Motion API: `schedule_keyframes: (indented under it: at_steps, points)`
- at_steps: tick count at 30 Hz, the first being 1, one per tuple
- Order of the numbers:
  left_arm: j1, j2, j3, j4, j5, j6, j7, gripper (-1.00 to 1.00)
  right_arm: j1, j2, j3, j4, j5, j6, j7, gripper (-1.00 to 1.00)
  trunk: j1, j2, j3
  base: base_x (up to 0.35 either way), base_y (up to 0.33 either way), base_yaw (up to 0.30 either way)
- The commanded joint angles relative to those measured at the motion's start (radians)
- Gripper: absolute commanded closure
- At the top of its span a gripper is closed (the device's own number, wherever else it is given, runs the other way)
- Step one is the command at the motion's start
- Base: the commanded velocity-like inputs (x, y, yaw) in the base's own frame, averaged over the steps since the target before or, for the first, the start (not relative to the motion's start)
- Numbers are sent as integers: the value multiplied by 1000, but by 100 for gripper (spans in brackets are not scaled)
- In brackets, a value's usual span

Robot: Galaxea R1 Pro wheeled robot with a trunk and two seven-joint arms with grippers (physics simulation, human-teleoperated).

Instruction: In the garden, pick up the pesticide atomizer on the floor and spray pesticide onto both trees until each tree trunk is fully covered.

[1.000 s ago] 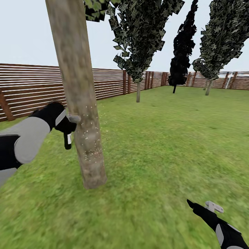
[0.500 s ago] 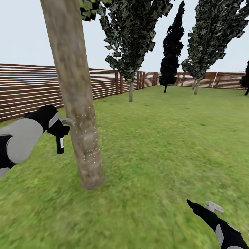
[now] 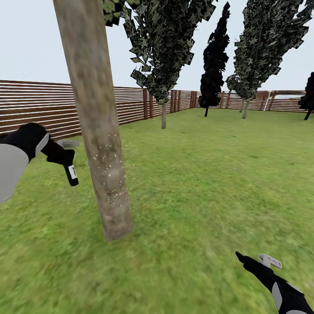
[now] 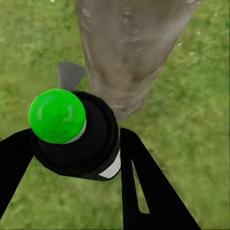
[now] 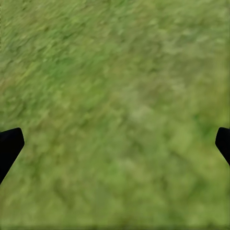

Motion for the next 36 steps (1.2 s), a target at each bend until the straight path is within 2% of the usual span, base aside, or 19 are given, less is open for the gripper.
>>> schedule_keyframes:
  at_steps: [1, 2, 3, 4, 5, 6, 7, 8, 9, 11, 13, 19, 28, 36]
  points:
    - [0, 4, 1, -4, -29, 1, -20, 100, 0, 0, 0, 0, 0, 0, 0, -100, 0, 0, 0, 0, 0, 0]
    - [0, 7, -1, -5, -63, 1, -43, 100, 0, 0, 0, 0, 0, 0, 0, -100, 0, 0, 0, 0, 0, 0]
    - [-1, 9, -4, -5, -77, 1, -74, 100, 0, 0, 0, 0, 0, 0, 0, -100, 0, 0, 0, 0, 0, 0]
    - [-1, 9, -17, -5, -92, -1, -116, 100, 0, 0, 0, 0, 0, -1, 0, -100, 0, 0, 0, 0, 0, 0]
    - [-1, 10, -51, -5, -109, -2, -155, 100, 0, 0, 0, 0, 0, 0, 0, -100, 0, 0, 0, 0, 0, 0]
    - [-1, 8, -118, -5, -129, -2, -209, 100, 0, 0, 0, 0, 0, -1, 0, -100, 0, 0, 0, 0, 0, 0]
    - [0, 7, -254, -5, -149, -3, -324, 100, 0, 0, 0, 0, 0, -1, 0, -100, 0, 0, 0, 0, 0, 0]
    - [0, 7, -357, -8, -155, -4, -433, 100, 0, 0, 0, 0, 0, -1, 0, -100, 0, 0, 0, 0, 0, -81]
    - [0, 8, -430, -9, -157, -6, -522, 100, 0, 0, 0, 0, 0, -1, 0, -100, 0, 0, 0, 0, 0, -194]
    - [0, 9, -467, -11, -159, -8, -565, 100, 0, 0, 0, 0, 0, 0, 0, -100, 0, 0, 0, 0, 0, -236]
    - [0, 10, -482, -12, -160, -9, -580, 100, 0, 0, 0, 0, 0, -1, 0, -100, 0, 0, 0, 0, 0, -266]
    - [0, 13, -486, -54, -161, -10, -584, 100, 0, 0, 0, 0, 0, -1, 0, -100, 0, 0, 0, 0, 39, -124]
    - [0, 16, -485, -64, -161, -10, -586, 100, 0, 0, 0, 0, 0, -1, 0, -100, 0, 0, 0, 0, 294, -10]
    - [0, 21, -486, -64, -161, -10, -586, 100, 0, 0, 0, 0, 0, -1, 0, -100, 0, 0, 0, -46, 307, -218]
